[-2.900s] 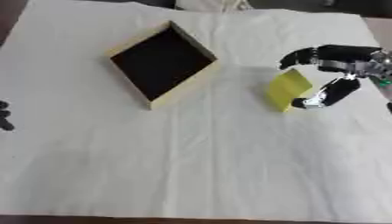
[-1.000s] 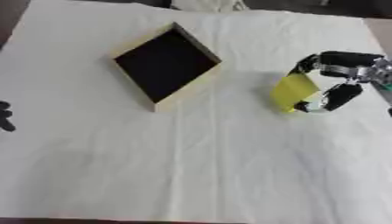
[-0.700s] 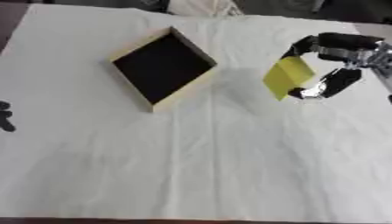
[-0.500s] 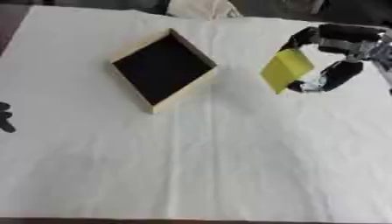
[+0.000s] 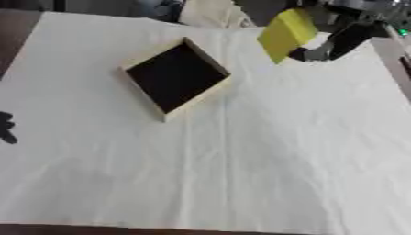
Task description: Pick up objects on the table and place them in the box.
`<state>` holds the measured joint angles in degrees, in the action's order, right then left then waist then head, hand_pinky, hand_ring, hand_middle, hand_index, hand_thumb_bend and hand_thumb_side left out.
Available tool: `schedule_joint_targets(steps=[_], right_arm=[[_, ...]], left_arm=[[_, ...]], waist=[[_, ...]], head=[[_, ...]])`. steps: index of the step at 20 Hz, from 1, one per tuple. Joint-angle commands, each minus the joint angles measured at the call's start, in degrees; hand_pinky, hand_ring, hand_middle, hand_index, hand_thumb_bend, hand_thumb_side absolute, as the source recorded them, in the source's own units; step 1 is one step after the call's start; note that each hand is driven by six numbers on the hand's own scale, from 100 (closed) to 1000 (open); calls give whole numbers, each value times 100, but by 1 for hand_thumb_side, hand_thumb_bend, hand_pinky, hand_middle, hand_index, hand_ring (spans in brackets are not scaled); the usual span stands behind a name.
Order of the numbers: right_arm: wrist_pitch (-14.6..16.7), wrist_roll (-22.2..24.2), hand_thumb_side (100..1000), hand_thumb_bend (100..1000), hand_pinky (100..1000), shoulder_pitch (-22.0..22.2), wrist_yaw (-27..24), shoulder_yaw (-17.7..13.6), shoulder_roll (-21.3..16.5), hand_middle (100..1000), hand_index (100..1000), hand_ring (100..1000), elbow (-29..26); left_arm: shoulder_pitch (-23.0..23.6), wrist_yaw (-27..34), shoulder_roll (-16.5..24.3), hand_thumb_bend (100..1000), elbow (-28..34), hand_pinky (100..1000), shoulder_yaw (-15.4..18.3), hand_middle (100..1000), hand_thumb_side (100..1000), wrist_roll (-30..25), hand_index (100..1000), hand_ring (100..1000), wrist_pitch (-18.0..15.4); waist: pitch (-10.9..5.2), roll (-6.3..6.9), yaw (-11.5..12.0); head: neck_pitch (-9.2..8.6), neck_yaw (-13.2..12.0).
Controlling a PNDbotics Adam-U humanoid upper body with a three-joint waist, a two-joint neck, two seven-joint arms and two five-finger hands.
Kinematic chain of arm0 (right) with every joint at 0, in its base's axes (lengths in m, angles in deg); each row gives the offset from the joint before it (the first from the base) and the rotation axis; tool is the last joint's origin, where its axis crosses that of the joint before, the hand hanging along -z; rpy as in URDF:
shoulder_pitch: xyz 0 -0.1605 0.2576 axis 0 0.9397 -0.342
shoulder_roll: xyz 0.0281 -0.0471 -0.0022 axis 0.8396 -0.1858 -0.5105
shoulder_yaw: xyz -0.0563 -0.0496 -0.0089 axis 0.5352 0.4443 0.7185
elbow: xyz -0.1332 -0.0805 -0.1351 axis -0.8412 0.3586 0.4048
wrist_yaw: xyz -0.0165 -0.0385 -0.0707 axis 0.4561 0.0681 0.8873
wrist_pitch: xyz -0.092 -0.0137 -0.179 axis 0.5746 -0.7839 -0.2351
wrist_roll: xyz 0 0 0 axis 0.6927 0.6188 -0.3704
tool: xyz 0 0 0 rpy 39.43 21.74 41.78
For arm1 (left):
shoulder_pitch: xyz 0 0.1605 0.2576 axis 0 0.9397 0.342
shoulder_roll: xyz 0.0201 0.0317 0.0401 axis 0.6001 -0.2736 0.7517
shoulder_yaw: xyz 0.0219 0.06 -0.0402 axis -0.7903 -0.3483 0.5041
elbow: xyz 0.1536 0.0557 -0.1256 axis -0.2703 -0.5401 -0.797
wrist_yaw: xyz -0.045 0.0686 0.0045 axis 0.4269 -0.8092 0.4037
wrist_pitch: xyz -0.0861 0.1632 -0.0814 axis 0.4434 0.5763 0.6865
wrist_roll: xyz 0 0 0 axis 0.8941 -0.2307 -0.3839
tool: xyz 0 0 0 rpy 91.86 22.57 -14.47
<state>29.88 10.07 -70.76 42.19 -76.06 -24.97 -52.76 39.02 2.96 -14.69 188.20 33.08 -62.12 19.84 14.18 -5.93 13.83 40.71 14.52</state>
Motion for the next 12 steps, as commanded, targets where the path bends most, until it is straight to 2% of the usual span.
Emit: schedule_joint_targets(steps=[1, 9, 12], right_arm=[[478, 500, 395, 269, 815, -234, -5, -14, -50, 687, 741, 802, 202], [457, -83, 358, 229, 808, -688, 499, 8, 357, 690, 746, 783, 955], [511, -295, 365, 216, 807, -749, 684, 49, 430, 692, 747, 782, 1114]], left_arm=[[-67, 61, 102, 215, 66, 787, -51, 460, 929, -92, 709, 515, -28], [-218, 120, 53, 213, 91, 787, -171, 460, 929, -269, 710, 515, -88], [-239, 134, 47, 213, 92, 787, -181, 460, 930, -297, 710, 515, -94]], waist=[[-99, 16, 31], [-5, 21, 340], [7, 20, 387]], head=[[-65, 75], [-225, 304], [-248, 333]])
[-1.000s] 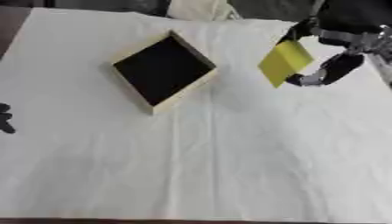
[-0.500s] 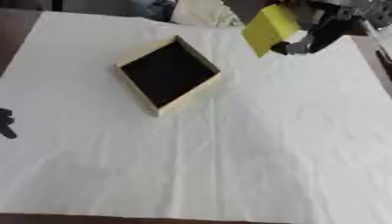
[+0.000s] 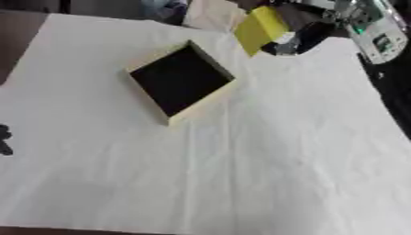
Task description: Pick up objects on the table and place them in the box.
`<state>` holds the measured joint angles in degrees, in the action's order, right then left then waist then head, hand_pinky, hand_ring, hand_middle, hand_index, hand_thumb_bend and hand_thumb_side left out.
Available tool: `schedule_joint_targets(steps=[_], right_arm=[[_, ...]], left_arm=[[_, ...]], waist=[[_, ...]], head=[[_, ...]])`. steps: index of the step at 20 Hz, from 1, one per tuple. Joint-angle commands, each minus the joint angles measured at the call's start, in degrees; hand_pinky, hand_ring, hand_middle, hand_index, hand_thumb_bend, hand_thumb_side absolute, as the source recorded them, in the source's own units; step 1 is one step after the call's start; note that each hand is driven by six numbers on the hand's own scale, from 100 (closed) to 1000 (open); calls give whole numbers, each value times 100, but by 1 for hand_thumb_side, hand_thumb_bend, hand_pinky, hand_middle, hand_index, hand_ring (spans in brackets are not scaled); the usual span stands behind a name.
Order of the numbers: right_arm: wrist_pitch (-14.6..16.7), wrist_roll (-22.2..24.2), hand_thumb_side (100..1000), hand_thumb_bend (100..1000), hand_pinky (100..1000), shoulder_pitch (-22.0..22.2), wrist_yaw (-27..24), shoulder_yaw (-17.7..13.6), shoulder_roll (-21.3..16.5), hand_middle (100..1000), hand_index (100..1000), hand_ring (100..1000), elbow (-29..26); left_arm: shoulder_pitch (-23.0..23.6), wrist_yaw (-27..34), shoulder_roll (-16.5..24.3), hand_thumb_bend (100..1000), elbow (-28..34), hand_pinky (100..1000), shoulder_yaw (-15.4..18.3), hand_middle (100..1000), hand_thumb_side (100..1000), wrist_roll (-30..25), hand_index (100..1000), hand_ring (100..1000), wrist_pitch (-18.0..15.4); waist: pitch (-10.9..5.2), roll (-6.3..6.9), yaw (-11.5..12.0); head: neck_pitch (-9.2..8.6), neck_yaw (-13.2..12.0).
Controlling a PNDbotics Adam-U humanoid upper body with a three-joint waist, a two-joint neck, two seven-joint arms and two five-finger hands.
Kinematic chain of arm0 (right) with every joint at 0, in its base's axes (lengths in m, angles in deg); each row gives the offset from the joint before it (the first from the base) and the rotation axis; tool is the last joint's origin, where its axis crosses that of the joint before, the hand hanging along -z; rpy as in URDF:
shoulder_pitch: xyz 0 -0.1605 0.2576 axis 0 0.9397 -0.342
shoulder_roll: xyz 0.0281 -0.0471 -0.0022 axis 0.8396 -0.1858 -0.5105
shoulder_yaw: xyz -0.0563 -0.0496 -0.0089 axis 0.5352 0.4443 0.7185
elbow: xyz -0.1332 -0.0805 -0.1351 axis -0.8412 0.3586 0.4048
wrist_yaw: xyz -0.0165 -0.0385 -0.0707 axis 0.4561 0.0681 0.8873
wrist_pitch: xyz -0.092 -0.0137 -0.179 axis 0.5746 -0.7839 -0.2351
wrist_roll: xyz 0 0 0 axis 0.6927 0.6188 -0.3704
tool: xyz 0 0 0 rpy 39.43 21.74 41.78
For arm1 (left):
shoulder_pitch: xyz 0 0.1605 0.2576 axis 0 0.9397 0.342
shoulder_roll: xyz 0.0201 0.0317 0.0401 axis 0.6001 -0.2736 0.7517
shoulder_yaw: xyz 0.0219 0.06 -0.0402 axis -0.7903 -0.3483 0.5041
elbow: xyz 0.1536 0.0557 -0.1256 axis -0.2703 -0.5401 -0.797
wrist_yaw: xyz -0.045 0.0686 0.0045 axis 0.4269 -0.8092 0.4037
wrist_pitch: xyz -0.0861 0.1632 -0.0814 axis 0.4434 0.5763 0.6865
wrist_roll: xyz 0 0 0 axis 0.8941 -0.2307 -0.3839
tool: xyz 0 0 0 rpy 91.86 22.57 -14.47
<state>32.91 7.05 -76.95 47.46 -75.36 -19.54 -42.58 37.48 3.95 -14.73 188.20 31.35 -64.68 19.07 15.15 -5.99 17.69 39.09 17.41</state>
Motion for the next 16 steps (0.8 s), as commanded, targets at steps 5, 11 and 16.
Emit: schedule_joint_targets(steps=[5, 11, 16], right_arm=[[154, -140, 381, 187, 806, -314, 490, 22, 119, 701, 753, 781, 441], [101, -586, 398, 150, 803, -517, 984, 60, 435, 730, 773, 784, 785], [55, -1045, 409, 163, 801, -593, 1447, 123, 616, 755, 791, 791, 907]], left_arm=[[-156, 63, 20, 213, 105, 787, -57, 461, 931, -97, 710, 515, -31], [-234, 116, -20, 212, 125, 786, -109, 461, 930, -166, 710, 515, -54], [-261, 137, -42, 212, 128, 786, -125, 461, 930, -211, 711, 516, -57]], waist=[[-37, 30, 169], [-3, 60, 334], [13, 64, 383]], head=[[-171, 136], [-283, 256], [-319, 302]])
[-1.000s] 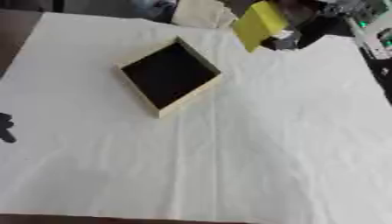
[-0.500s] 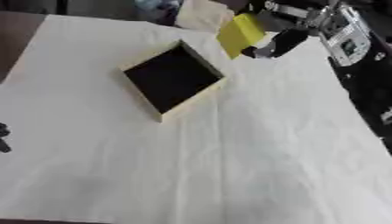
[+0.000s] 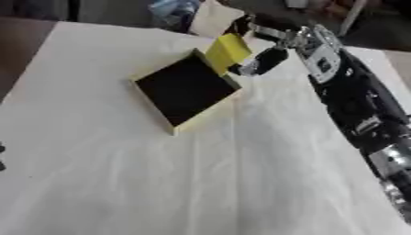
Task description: Pick up objects on the table and place them in the box.
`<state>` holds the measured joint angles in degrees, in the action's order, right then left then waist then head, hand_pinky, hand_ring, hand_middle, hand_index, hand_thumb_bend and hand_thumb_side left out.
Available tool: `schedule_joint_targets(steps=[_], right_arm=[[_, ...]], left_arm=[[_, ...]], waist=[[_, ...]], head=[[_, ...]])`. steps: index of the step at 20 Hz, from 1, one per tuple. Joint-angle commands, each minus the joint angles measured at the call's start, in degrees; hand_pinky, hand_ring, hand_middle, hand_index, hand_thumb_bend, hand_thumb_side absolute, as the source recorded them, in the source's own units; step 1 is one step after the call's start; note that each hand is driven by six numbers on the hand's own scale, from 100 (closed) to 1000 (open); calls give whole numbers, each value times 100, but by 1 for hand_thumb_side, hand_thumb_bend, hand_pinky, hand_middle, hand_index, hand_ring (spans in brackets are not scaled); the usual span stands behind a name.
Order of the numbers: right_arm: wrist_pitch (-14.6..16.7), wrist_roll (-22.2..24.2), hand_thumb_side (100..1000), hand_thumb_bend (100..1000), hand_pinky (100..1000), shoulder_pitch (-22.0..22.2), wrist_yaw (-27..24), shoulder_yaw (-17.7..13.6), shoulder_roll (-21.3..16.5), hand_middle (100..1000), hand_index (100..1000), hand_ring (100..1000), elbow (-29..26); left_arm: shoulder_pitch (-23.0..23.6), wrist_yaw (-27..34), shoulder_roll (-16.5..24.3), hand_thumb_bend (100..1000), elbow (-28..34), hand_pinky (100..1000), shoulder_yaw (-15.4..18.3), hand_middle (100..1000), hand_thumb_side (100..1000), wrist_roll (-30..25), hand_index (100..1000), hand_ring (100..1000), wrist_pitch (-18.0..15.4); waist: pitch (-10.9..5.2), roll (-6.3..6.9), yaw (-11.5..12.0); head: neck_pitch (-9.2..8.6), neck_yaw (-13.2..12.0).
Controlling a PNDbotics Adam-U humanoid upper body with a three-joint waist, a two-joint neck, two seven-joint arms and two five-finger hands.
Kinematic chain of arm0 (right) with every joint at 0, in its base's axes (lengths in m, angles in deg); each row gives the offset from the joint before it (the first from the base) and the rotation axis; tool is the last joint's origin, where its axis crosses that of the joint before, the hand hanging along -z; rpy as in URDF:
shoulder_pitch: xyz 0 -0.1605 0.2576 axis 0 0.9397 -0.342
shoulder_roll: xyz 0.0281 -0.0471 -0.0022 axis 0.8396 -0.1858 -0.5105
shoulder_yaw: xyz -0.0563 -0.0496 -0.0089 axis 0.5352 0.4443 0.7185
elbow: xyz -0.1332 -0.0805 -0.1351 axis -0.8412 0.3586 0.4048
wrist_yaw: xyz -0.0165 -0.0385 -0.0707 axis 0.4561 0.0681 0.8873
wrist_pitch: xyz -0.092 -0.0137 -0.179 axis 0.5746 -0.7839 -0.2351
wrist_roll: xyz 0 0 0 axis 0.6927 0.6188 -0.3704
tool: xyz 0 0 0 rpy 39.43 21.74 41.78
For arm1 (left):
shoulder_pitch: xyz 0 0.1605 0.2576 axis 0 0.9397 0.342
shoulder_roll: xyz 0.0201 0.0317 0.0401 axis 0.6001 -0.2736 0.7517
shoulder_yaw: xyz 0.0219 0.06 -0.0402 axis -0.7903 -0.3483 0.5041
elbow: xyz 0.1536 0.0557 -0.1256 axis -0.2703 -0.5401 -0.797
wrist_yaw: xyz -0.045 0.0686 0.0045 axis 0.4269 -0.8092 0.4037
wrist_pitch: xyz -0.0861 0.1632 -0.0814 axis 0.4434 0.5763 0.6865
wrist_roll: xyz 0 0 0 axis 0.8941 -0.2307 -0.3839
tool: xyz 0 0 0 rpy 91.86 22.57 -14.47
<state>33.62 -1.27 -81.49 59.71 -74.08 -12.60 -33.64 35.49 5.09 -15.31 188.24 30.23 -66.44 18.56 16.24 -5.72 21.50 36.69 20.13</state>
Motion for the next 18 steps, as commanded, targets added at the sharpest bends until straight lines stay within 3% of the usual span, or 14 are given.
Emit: schedule_joint_targets(steps=[1, 8, 18], right_arm=[[-25, -302, 410, 164, 801, -146, 309, 9, -51, 756, 793, 792, 28], [-10, -736, 502, 242, 804, -142, 951, 101, 113, 791, 819, 808, 150], [112, -1080, 572, 271, 809, -113, 1670, 149, 311, 846, 882, 822, 346]], left_arm=[[-67, 24, 12, 212, 125, 786, -15, 461, 930, -41, 711, 516, -8], [-89, 18, -9, 215, 126, 786, -14, 462, 932, -60, 710, 516, 0], [-111, 10, -34, 217, 131, 786, -16, 462, 934, -73, 710, 516, 17]], waist=[[-90, 35, 11], [-40, 4, 25], [13, -25, 14]], head=[[-85, 37], [-123, 20], [-128, -7]])
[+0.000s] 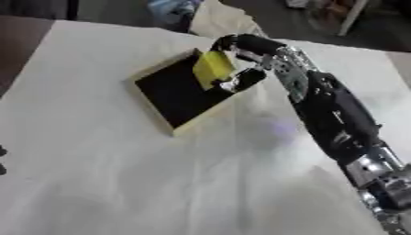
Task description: Pick up objects on the table and place them in the box.
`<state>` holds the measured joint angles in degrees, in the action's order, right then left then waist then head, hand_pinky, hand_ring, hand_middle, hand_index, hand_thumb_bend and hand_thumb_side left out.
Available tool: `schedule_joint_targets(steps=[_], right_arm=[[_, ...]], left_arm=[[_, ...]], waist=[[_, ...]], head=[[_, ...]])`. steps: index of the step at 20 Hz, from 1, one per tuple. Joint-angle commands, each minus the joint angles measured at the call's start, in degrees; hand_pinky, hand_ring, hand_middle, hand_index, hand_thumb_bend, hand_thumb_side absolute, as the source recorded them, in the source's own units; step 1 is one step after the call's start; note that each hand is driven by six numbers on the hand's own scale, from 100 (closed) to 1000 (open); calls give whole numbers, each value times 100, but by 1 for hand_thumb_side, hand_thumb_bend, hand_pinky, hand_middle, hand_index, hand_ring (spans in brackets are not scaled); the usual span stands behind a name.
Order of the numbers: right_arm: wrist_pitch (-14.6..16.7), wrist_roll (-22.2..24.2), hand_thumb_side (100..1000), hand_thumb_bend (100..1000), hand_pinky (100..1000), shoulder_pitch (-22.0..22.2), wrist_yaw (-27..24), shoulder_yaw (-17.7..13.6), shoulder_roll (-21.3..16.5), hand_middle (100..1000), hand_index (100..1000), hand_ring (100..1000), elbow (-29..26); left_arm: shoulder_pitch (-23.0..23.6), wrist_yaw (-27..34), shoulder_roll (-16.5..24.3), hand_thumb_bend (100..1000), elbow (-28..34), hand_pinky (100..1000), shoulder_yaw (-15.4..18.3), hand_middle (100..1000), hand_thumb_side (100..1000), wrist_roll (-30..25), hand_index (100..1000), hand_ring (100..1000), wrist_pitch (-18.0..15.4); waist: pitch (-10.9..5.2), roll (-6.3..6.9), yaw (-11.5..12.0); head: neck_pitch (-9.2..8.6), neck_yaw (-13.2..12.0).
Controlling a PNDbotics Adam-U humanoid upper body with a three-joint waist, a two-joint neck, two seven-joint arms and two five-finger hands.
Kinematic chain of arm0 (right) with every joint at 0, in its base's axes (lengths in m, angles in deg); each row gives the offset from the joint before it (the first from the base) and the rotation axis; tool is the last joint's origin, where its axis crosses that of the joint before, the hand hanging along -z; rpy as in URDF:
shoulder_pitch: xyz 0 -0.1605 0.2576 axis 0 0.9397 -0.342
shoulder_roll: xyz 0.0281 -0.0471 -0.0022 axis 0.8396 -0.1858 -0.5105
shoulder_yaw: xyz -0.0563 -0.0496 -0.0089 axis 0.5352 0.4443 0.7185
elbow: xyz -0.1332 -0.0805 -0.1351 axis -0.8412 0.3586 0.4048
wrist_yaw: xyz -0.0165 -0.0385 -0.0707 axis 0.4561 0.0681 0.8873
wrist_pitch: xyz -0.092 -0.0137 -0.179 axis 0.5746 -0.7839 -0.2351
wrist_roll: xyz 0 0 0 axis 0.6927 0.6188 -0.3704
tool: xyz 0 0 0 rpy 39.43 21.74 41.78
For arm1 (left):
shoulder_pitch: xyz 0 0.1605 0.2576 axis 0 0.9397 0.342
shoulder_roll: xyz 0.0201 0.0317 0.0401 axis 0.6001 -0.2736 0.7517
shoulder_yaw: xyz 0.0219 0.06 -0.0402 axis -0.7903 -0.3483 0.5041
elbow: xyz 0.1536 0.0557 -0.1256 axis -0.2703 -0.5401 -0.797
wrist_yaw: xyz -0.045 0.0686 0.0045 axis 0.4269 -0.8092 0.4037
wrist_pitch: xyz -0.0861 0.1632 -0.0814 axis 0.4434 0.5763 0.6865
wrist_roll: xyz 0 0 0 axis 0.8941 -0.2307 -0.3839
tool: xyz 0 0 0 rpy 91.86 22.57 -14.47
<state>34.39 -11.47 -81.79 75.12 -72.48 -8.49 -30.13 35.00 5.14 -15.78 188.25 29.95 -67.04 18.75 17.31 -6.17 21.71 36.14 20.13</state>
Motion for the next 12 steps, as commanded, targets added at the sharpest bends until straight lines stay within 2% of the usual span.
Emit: schedule_joint_targets(steps=[1, 3, 7, 10, 12], right_arm=[[54, -61, 578, 292, 811, -79, 172, -2, -88, 859, 895, 827, 4], [87, -61, 590, 315, 814, -70, 247, 9, -69, 875, 914, 833, 13], [123, -76, 679, 332, 828, -57, 384, 21, -47, 917, 948, 854, 3], [137, -119, 821, 382, 832, -48, 476, 29, -51, 922, 958, 860, -34], [140, -184, 872, 422, 833, -46, 544, 28, -70, 924, 961, 861, -87]], left_arm=[[-64, 4, 12, 217, 130, 787, 13, 462, 934, -14, 710, 516, -1], [-66, 3, 10, 218, 130, 786, 14, 462, 934, -15, 710, 515, 2], [-66, 2, 8, 218, 129, 786, 13, 462, 934, -18, 710, 516, 7], [-58, -2, 8, 218, 126, 786, 13, 462, 934, -23, 710, 516, 10], [-50, -3, 8, 218, 124, 786, 16, 462, 934, -22, 710, 516, 10]], waist=[[-91, 18, -11], [-88, 16, -19], [-84, 13, -45], [-88, 18, -70], [-96, 25, -93]], head=[[-73, -6], [-68, -9], [-71, -15], [-65, -5], [-57, 5]])
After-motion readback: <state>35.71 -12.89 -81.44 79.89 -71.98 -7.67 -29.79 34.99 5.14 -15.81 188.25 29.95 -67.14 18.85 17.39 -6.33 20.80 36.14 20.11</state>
